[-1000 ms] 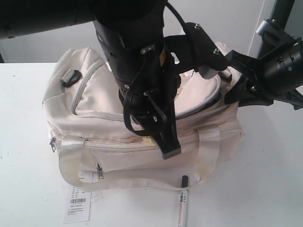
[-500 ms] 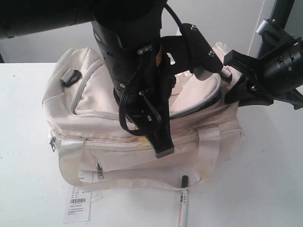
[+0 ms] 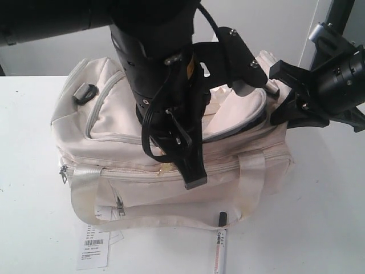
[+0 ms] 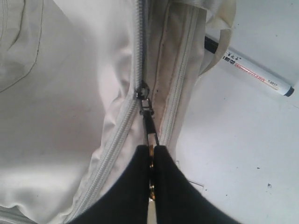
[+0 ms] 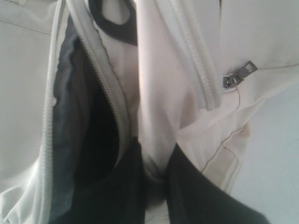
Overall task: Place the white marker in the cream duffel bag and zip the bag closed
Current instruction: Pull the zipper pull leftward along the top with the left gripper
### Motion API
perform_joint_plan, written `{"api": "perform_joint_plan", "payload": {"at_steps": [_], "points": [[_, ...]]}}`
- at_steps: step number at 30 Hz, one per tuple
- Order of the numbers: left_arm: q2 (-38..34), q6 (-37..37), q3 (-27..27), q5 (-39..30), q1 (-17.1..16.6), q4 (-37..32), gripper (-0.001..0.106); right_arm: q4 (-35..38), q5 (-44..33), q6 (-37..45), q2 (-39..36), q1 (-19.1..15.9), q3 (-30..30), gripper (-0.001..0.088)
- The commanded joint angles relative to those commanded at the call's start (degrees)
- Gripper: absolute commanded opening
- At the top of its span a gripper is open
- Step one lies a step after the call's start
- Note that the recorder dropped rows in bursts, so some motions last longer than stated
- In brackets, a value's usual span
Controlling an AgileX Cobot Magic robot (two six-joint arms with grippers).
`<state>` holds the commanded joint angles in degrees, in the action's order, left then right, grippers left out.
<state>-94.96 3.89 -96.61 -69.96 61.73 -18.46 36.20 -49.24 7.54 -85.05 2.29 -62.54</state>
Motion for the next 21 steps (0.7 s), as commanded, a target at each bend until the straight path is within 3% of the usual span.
{"api": "perform_joint_plan", "payload": {"at_steps": [10,21], "points": [[1.1,0.9,0.0,0.0,-3.3,3.5,0.0,0.0,0.1,0.0,0.0,0.0,0.0,0.0],[1.8,2.2,0.8,0.0,-4.6,5.4,0.0,0.0,0.1,0.1,0.0,0.0,0.0,0.0]]}}
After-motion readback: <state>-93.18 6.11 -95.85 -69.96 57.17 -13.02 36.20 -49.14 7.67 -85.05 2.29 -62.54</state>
